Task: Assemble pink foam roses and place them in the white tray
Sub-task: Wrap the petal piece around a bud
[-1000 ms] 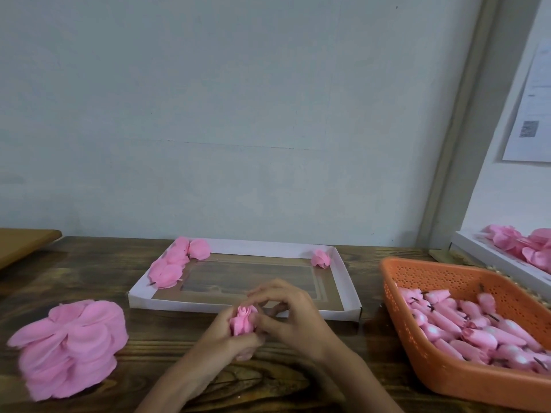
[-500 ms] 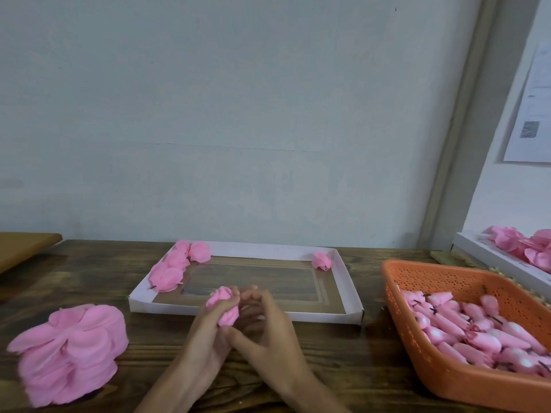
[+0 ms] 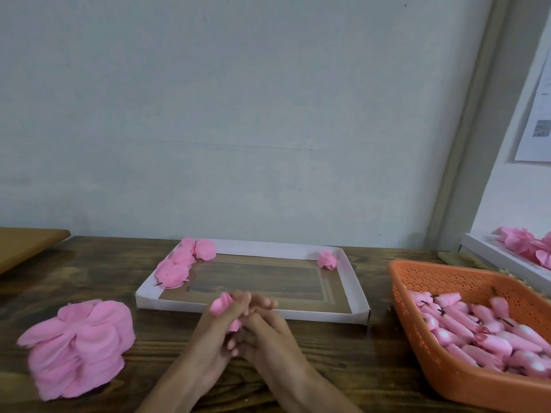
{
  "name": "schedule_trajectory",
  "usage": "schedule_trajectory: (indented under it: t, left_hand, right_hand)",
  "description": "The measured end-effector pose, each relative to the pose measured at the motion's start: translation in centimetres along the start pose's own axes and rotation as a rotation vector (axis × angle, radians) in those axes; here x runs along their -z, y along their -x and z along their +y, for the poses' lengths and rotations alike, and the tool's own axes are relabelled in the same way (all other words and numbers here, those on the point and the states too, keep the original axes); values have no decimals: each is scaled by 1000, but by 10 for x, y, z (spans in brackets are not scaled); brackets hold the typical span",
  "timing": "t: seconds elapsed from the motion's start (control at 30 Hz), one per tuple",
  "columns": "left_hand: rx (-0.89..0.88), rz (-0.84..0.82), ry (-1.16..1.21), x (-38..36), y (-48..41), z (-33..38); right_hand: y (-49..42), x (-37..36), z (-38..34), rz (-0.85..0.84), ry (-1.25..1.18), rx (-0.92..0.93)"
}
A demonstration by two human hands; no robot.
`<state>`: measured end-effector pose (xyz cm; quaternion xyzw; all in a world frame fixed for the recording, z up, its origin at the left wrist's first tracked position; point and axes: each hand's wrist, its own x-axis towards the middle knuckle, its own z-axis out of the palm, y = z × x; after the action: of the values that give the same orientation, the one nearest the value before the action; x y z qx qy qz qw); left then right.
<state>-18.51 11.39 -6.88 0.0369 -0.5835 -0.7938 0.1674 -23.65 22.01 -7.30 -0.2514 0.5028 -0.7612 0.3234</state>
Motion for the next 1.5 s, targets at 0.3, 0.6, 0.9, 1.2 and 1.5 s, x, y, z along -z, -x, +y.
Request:
schedule_trajectory:
  t: [0.3, 0.6, 0.9, 1.2, 1.5]
  left_hand:
    - [-34, 181, 18, -2, -2, -3]
    - [-66, 231, -12, 3, -10, -7]
    - [-75, 179, 5, 5, -10, -10]
    - [-340, 513, -461, 17, -18, -18]
    - [-436, 450, -651, 24, -16, -30]
  right_hand:
    - [2, -7, 3, -37, 46, 36]
    - [2, -11, 8, 11, -134, -132]
    - [6, -11, 2, 53, 15, -137]
    - [5, 17, 2, 280, 1058, 449]
    - [9, 20, -10, -2, 1339, 812]
